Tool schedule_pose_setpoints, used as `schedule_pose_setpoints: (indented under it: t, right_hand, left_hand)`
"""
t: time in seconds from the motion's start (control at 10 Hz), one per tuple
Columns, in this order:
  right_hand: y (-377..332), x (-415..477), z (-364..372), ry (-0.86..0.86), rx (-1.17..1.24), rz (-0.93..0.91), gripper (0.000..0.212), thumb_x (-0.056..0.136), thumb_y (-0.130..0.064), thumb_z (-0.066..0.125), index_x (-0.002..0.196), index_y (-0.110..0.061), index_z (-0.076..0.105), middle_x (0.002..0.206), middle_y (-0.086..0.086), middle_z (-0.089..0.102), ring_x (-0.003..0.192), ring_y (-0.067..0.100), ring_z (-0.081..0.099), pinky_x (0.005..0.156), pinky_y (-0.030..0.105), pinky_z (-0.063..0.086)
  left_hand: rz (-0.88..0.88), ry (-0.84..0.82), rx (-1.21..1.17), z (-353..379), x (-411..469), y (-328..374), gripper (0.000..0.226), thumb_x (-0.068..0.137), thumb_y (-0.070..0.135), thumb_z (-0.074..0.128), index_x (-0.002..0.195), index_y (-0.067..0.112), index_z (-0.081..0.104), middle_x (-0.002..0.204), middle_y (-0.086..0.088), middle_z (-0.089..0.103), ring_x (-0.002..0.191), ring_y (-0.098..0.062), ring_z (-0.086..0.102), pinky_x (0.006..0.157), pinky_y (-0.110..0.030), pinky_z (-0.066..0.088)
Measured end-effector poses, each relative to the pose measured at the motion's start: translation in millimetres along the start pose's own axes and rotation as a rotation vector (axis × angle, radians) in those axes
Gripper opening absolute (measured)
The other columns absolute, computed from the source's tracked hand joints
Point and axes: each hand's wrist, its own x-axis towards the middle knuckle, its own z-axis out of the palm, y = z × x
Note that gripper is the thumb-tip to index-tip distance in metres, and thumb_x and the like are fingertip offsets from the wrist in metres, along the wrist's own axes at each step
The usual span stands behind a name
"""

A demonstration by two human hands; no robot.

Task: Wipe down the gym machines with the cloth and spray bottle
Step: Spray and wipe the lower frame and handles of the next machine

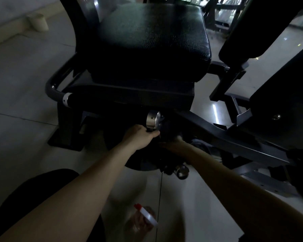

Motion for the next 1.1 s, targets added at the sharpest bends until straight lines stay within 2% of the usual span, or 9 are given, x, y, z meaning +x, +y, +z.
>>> schedule_pose_setpoints:
  t: [0.1, 0.2, 0.3, 0.5, 0.6, 0.7, 0.8, 1.0, 1.1]
  right_hand:
    - [-8.3, 18.2, 11.9, -0.016, -0.058, -0.034, 0.080, 0.090, -0.039, 0.069, 0.150, -0.004, 0.029, 0.139, 0.017, 0.050, 0.113, 0.024, 0.057, 0.084, 0.031, 0.047]
    - [-6.5, 50.1, 20.1, 0.028, -0.242, -0.092, 0.066, 0.092, -0.042, 0.063, 0.142, -0.002, 0.044, 0.127, 0.016, 0.057, 0.104, 0.025, 0.059, 0.082, 0.034, 0.049]
    - [-15.6, 60.1, 25.8, 0.114, -0.264, -0.167, 0.065, 0.095, -0.040, 0.058, 0.144, -0.002, 0.038, 0.137, 0.018, 0.051, 0.122, 0.035, 0.054, 0.099, 0.039, 0.045]
    - [-6.6, 98.4, 21.2, 0.096, -0.105, -0.152, 0.066, 0.102, -0.024, 0.052, 0.151, 0.003, 0.016, 0.155, 0.019, 0.030, 0.123, 0.029, 0.050, 0.076, 0.011, 0.041]
    - [17.6, 104.0, 10.9, -0.082, -0.097, -0.112, 0.100, 0.077, -0.053, 0.073, 0.154, -0.018, 0.020, 0.152, 0.011, 0.038, 0.136, 0.034, 0.043, 0.104, 0.039, 0.045]
    - [7.7, 60.6, -0.2, -0.190, -0.105, -0.051, 0.087, 0.073, -0.038, 0.085, 0.142, -0.028, 0.034, 0.132, 0.006, 0.054, 0.115, 0.029, 0.059, 0.080, 0.041, 0.055]
    - [7.3, 45.8, -12.4, -0.213, -0.083, 0.064, 0.072, 0.076, -0.044, 0.083, 0.134, -0.017, 0.049, 0.128, 0.008, 0.061, 0.110, 0.027, 0.061, 0.078, 0.040, 0.055]
    - [3.6, 52.0, -19.7, -0.138, 0.148, -0.059, 0.022, 0.095, -0.033, 0.065, 0.105, -0.014, 0.066, 0.091, 0.003, 0.066, 0.078, 0.013, 0.062, 0.067, 0.027, 0.047]
    - [-15.1, 72.3, -7.5, -0.007, 0.172, -0.121, 0.026, 0.088, -0.025, 0.070, 0.108, -0.009, 0.065, 0.097, 0.010, 0.068, 0.084, 0.022, 0.066, 0.074, 0.035, 0.057]
  left_hand:
    - [0.000, -0.014, 0.001, 1.3, 3.1, -2.5, 0.077, 0.050, 0.079, 0.059, 0.091, 0.015, 0.075, 0.086, -0.005, 0.074, 0.081, -0.023, 0.073, 0.083, -0.049, 0.060]
    - [-0.024, -0.015, -0.023, 1.7, 3.2, -2.7, 0.072, 0.053, 0.077, 0.061, 0.091, 0.017, 0.075, 0.089, -0.003, 0.074, 0.085, -0.022, 0.072, 0.086, -0.047, 0.059]
    - [-0.025, -0.021, -0.061, 2.5, 4.2, -4.8, 0.047, 0.077, 0.060, 0.073, 0.090, 0.015, 0.075, 0.087, -0.005, 0.074, 0.083, -0.020, 0.071, 0.087, -0.043, 0.059]
    - [-0.042, -0.080, -0.148, 2.6, 9.9, -9.1, 0.020, 0.091, 0.040, 0.073, 0.078, 0.025, 0.068, 0.077, 0.002, 0.069, 0.070, -0.010, 0.063, 0.069, -0.024, 0.051]
    - [-0.084, -0.121, -0.152, -0.1, 11.7, -7.3, 0.021, 0.090, 0.044, 0.073, 0.084, 0.024, 0.070, 0.083, 0.000, 0.070, 0.072, -0.010, 0.062, 0.063, -0.021, 0.046]
    - [-0.092, -0.132, -0.128, -2.7, 12.4, -6.3, 0.021, 0.089, 0.047, 0.072, 0.089, 0.027, 0.070, 0.086, 0.001, 0.071, 0.071, -0.008, 0.062, 0.061, -0.021, 0.042]
    - [-0.065, -0.143, -0.094, -3.0, 12.6, -5.4, 0.018, 0.092, 0.047, 0.068, 0.095, 0.030, 0.067, 0.090, 0.001, 0.072, 0.071, -0.008, 0.062, 0.061, -0.021, 0.043]
    - [-0.071, -0.113, -0.115, -1.5, 9.6, -6.0, 0.026, 0.092, 0.047, 0.069, 0.104, 0.024, 0.070, 0.094, -0.003, 0.074, 0.074, -0.009, 0.064, 0.060, -0.020, 0.045]
    - [-0.103, -0.064, -0.144, 2.9, 8.3, -9.8, 0.031, 0.088, 0.052, 0.071, 0.100, 0.023, 0.073, 0.088, 0.000, 0.075, 0.071, -0.008, 0.065, 0.058, -0.020, 0.042]
